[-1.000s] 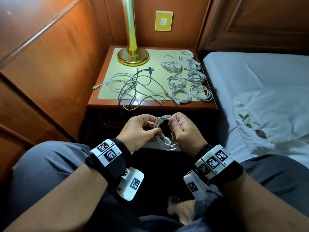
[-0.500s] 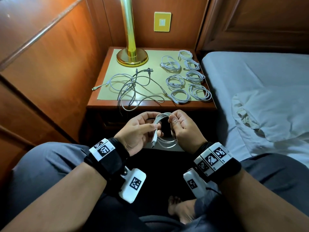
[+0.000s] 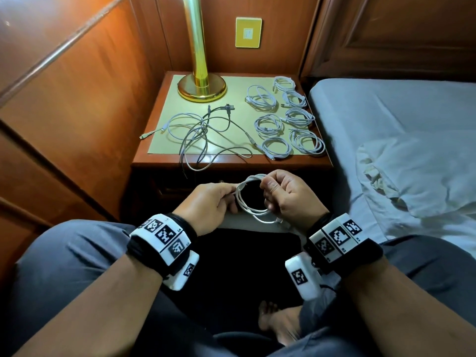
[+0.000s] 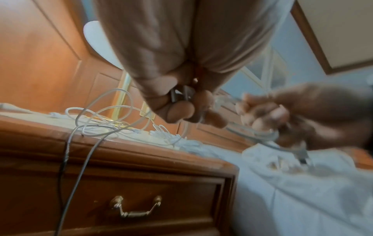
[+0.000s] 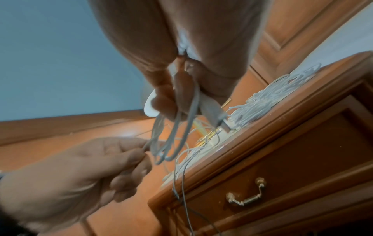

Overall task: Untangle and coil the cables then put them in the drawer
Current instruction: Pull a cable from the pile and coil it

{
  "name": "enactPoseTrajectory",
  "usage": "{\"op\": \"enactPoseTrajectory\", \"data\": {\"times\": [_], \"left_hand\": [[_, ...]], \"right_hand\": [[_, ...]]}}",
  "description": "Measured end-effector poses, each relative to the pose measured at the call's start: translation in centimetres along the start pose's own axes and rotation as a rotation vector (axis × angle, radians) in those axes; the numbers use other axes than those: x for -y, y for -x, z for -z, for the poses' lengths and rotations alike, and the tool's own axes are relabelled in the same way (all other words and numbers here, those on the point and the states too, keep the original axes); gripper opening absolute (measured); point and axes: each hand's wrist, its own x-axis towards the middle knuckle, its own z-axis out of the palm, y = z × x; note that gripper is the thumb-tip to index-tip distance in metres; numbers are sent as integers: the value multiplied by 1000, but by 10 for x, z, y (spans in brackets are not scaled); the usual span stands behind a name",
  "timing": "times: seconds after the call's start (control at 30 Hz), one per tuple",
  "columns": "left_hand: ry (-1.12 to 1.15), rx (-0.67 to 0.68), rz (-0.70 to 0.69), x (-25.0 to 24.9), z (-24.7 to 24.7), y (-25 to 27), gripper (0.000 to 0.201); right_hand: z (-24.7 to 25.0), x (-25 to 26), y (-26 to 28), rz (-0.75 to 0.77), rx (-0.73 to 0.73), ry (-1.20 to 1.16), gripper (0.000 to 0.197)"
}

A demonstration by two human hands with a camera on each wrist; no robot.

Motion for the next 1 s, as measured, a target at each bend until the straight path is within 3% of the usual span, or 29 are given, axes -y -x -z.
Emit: {"op": "enactPoseTrajectory", "data": {"times": [0.2, 0.4, 0.5, 0.67, 0.77, 1.0], "left_hand": [[-14, -82, -12, 2, 17, -5, 37], [51, -74, 16, 3, 12, -8, 29], [183, -6, 61, -1, -2, -5, 24], [491, -49, 141, -10, -13, -6, 18], [602, -70, 196, -16, -11, -5, 21], [540, -180, 199, -11, -5, -5, 20]], "right_hand": [[19, 15, -4, -74, 24, 21, 18], [21, 18, -6, -123, 0, -304, 19], [13, 16, -4, -149, -71, -425, 25], [-1, 14, -1, -181, -36, -567, 25], [-4, 10, -2, -159, -62, -503, 19], [12, 2, -3, -59, -58, 118, 16]]}}
